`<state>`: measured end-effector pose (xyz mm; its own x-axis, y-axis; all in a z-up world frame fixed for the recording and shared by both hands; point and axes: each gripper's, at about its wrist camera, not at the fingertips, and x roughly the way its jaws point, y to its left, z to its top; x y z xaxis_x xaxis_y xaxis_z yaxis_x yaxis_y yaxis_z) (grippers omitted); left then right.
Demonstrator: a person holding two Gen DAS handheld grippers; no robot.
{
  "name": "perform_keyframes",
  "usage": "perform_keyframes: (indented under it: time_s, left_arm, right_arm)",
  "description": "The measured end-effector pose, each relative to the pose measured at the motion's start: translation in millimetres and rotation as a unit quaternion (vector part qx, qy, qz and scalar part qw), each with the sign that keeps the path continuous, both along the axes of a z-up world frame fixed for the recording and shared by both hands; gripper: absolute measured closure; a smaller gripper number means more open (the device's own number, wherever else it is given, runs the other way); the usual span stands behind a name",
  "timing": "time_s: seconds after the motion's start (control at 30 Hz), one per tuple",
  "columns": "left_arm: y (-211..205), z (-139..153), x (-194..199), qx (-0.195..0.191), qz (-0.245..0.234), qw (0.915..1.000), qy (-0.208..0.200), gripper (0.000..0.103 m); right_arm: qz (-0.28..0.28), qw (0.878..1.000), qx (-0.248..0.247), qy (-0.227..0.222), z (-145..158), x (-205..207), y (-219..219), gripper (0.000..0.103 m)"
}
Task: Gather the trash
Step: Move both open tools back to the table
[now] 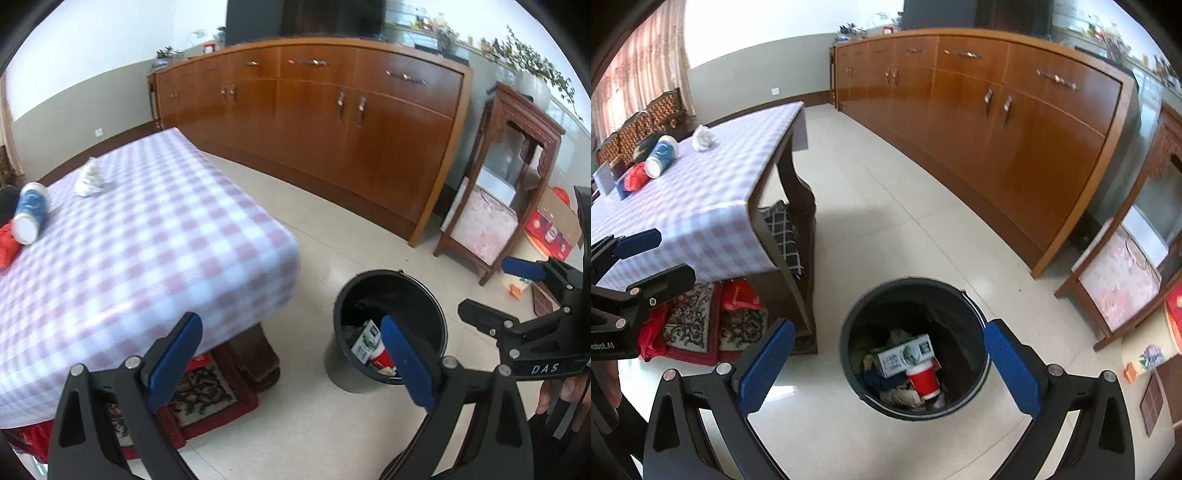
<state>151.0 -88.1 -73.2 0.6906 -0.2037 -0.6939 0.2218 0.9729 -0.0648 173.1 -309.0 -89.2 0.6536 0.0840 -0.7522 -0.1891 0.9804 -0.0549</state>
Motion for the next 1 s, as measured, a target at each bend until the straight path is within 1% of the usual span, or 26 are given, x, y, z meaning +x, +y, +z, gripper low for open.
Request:
perform_keyframes:
  time_s: [0.27, 0.33, 0.5, 0.63, 0.83, 1.0]
  left_arm:
    - [43, 20, -13, -0.007, 0.049, 0.9985, -0.023, 0.005]
    - [55, 25, -18, -0.009, 0.067, 0.9972, -0.034, 0.005]
    - [84, 30, -26, -0.006, 0.103, 0.9936, -0.045, 0.005]
    - [116, 33, -32, -0.005, 0.138, 0.9893, -0.047, 0.005]
    - [165, 36, -39, -0.004, 0.184, 0.9814, -0.053, 0.004]
    - [206, 36, -42, 0.001, 0.221, 0.9735, -0.057, 0.004]
  right_arm:
    - [0.043, 0.998, 0.005, -0.034, 29, 0, 40, 0.000]
    - [0.057, 0.997, 0.007, -0.045, 35, 0, 53, 0.000]
    - [0.084, 0.994, 0.022, -0.064, 43, 3, 83, 0.000]
    - [0.108, 0.991, 0.027, -0.076, 49, 8, 108, 0.000]
    - [0.149, 0.985, 0.041, -0.075, 53, 19, 151, 0.000]
    - [0.178, 0.981, 0.030, -0.071, 55, 33, 198, 0.000]
